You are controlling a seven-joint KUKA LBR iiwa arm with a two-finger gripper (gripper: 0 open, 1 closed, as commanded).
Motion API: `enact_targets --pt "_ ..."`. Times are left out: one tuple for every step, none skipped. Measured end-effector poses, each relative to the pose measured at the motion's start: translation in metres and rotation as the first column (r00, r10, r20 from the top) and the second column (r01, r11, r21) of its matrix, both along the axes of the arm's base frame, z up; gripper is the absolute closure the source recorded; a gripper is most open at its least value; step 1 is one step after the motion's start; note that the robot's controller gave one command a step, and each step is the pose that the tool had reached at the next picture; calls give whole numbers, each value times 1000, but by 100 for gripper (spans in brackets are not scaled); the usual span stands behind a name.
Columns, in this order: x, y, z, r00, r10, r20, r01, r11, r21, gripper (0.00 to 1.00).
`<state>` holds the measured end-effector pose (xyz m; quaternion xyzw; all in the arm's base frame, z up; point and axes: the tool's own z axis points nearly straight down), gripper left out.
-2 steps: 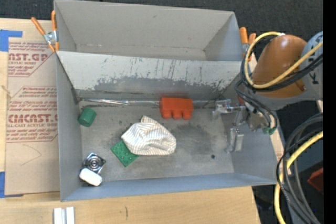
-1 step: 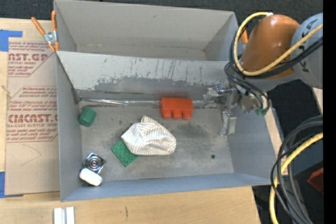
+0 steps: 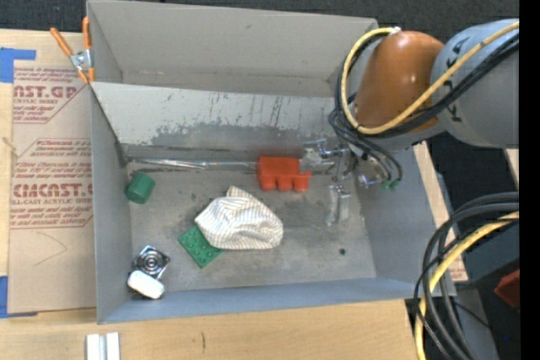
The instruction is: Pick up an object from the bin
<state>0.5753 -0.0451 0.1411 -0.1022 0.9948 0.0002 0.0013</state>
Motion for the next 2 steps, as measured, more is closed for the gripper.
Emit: enact_targets --pt "-7 48 -36 1000 11 9 -10 1000 -2 0" --pt "2 88 -49 995 101 0 -101 995 0 0"
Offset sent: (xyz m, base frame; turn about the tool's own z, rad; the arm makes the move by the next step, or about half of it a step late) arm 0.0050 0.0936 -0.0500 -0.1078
